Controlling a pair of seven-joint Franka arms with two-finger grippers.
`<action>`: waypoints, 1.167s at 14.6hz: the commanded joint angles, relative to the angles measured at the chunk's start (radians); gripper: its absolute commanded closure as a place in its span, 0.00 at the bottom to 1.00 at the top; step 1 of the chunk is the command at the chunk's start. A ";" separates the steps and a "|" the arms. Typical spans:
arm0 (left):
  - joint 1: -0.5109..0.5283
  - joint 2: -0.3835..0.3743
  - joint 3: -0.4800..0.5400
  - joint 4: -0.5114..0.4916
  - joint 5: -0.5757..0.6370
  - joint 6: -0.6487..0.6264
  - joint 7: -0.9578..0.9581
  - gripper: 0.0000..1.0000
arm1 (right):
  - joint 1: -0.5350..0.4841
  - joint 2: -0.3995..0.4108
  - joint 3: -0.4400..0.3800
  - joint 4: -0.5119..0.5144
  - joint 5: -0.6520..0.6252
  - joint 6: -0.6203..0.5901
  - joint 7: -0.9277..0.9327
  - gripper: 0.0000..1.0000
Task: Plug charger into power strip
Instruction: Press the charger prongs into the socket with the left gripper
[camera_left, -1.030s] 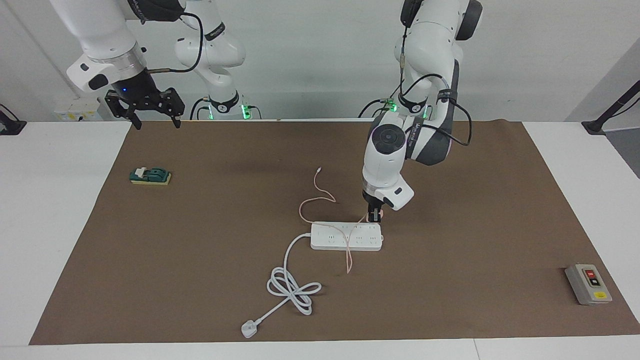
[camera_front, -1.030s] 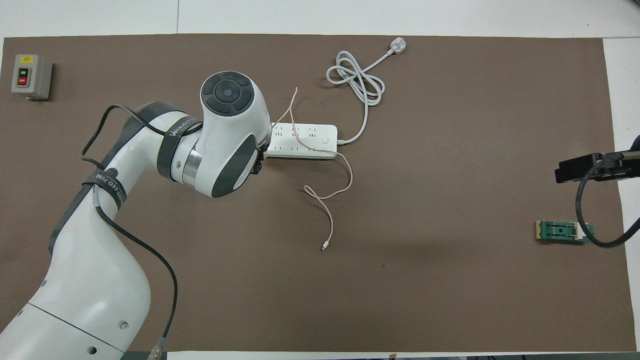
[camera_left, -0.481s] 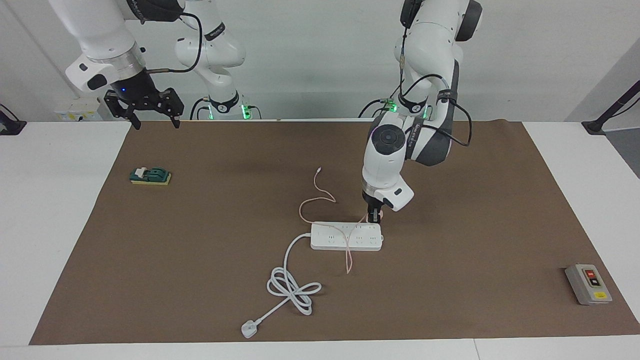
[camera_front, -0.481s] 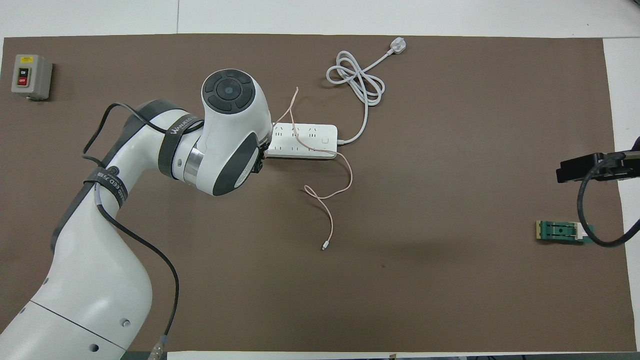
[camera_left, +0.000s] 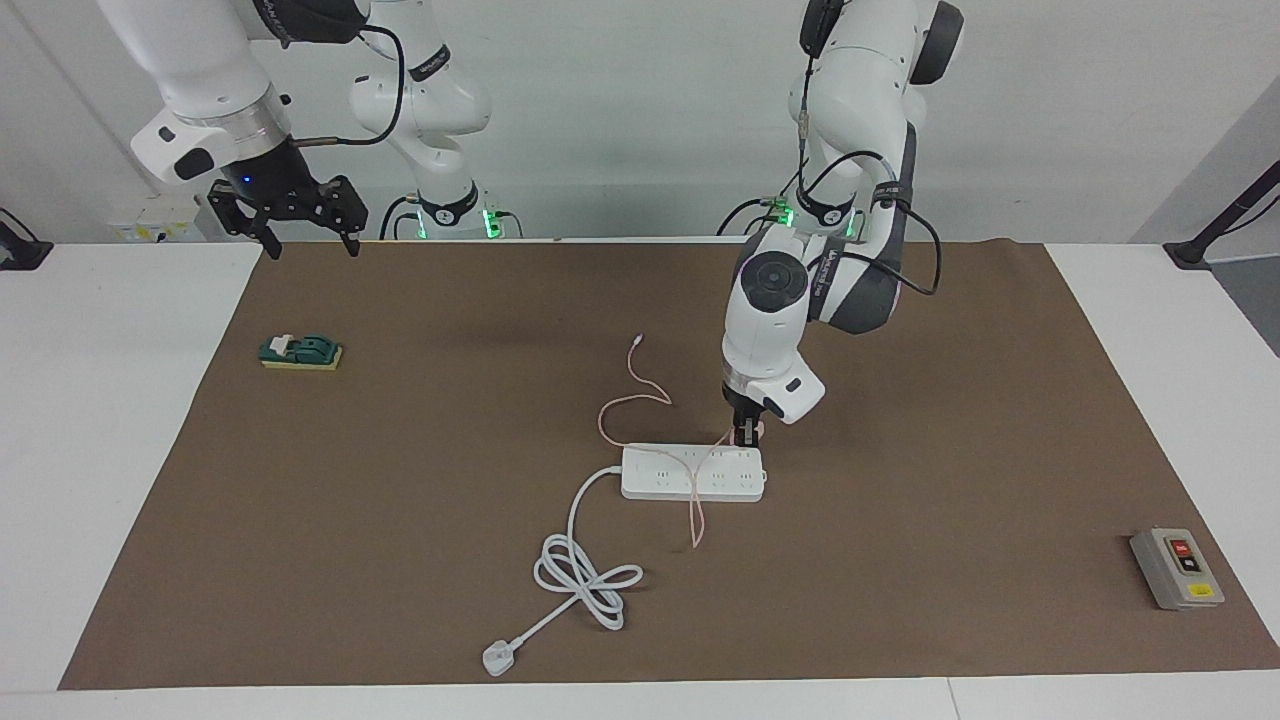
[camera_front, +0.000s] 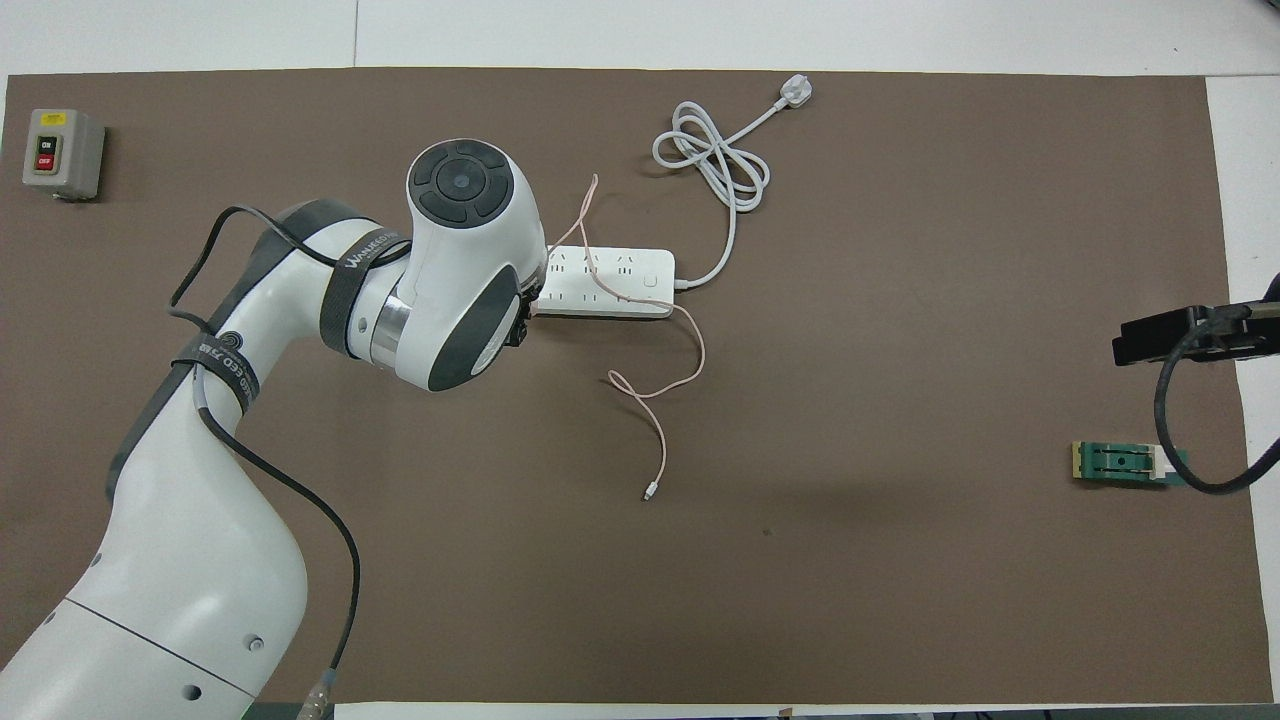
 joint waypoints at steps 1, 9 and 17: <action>0.006 0.036 -0.005 0.064 0.008 -0.031 0.013 1.00 | -0.017 -0.015 0.011 -0.013 -0.016 0.003 0.009 0.00; 0.003 0.052 -0.005 0.072 0.008 -0.041 0.030 1.00 | -0.017 -0.015 0.010 -0.013 -0.016 -0.001 0.006 0.00; 0.015 0.052 -0.003 0.065 0.010 -0.032 0.054 1.00 | -0.031 -0.015 0.010 -0.013 -0.016 -0.001 0.001 0.00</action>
